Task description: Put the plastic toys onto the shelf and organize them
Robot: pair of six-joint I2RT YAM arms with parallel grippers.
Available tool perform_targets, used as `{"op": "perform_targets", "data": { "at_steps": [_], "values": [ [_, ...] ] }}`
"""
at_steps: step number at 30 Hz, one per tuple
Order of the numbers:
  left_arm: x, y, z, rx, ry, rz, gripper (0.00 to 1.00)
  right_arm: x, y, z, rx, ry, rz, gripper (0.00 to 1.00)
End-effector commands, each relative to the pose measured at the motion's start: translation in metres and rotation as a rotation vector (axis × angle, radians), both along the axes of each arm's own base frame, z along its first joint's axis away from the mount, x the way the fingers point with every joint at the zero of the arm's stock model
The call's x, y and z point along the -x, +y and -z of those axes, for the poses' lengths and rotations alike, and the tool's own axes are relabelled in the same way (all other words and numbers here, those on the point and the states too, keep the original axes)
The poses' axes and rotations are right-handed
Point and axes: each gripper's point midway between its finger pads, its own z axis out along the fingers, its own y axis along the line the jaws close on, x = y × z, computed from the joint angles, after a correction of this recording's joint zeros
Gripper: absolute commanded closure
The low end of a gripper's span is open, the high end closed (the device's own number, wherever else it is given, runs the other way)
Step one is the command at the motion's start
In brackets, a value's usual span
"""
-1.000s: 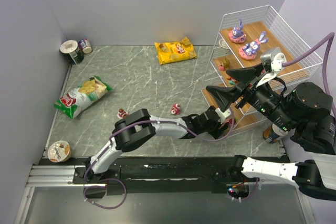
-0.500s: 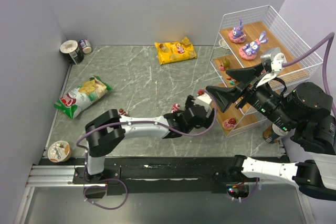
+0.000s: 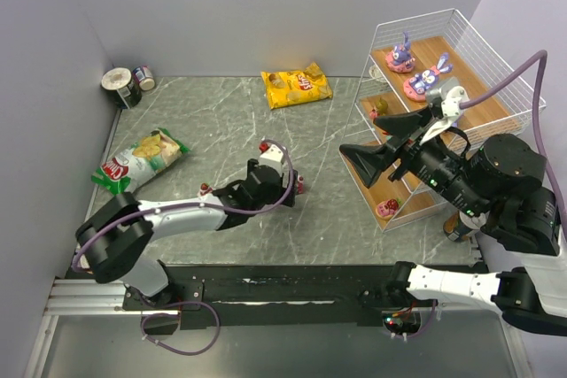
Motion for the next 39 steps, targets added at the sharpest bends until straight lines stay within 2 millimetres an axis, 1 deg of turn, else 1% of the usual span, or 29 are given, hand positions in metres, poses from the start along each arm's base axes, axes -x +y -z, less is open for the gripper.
{"op": "perform_targets", "data": {
  "at_steps": [1,2,4,6,7,8,10,11,13,14,16,17,19,23,30,32,36,39],
  "values": [
    [-0.001,-0.023,-0.039,0.121,-0.073,0.141,0.08,-0.001,0.006,-0.008,-0.025,-0.006,-0.011,0.0],
    [0.001,-0.027,-0.037,0.12,-0.071,0.178,0.08,-0.002,0.006,-0.007,-0.022,-0.004,-0.009,0.0],
    [-0.002,-0.027,-0.037,0.119,-0.073,0.189,0.08,-0.003,0.007,-0.007,-0.019,-0.001,-0.009,0.0],
    [-0.004,-0.029,-0.029,0.096,-0.067,0.195,0.07,-0.003,0.007,-0.009,-0.021,-0.002,-0.005,0.0],
    [-0.006,-0.03,-0.029,0.089,-0.068,0.194,0.08,-0.003,0.006,-0.01,-0.022,-0.001,-0.005,0.0],
    [-0.007,-0.031,-0.021,0.066,-0.057,0.201,0.09,-0.003,0.007,-0.009,-0.021,0.003,-0.003,0.0],
    [-0.01,-0.034,-0.017,0.055,-0.057,0.204,0.1,-0.002,0.007,-0.013,-0.029,-0.002,-0.006,0.0],
    [-0.01,-0.035,-0.009,0.038,-0.048,0.21,0.11,-0.003,0.007,-0.013,-0.03,-0.001,-0.005,0.0],
    [-0.014,-0.039,-0.008,0.034,-0.056,0.209,0.14,-0.003,0.007,-0.014,-0.029,-0.002,-0.003,0.0],
    [-0.017,-0.039,-0.001,0.013,-0.052,0.211,0.14,-0.004,0.009,-0.014,-0.028,0.003,-0.005,0.0],
    [-0.022,-0.043,0.001,0.004,-0.061,0.212,0.18,-0.004,0.008,-0.014,-0.028,0.006,-0.003,0.0],
    [-0.024,-0.044,0.008,-0.007,-0.054,0.212,0.18,-0.004,0.008,-0.014,-0.028,0.008,-0.003,0.0],
    [-0.031,-0.046,0.011,-0.01,-0.055,0.208,0.2,-0.004,0.008,-0.014,-0.027,0.008,0.001,0.0],
    [-0.041,-0.047,0.014,-0.007,-0.057,0.205,0.23,-0.006,0.008,-0.015,-0.022,0.011,0.011,0.0],
    [-0.048,-0.041,0.024,-0.018,-0.049,0.188,0.31,-0.009,0.008,-0.019,-0.014,0.008,0.022,0.0],
    [-0.051,-0.04,0.022,0.0,-0.05,0.188,0.32,-0.01,0.009,-0.018,-0.005,0.01,0.025,0.0],
    [-0.051,-0.046,0.021,0.025,-0.039,0.215,0.35,-0.012,0.01,-0.018,0.001,0.008,0.032,0.0],
    [-0.05,-0.051,0.023,0.032,-0.026,0.237,0.36,-0.014,0.011,-0.018,0.007,0.007,0.034,0.0]
  ]
}}
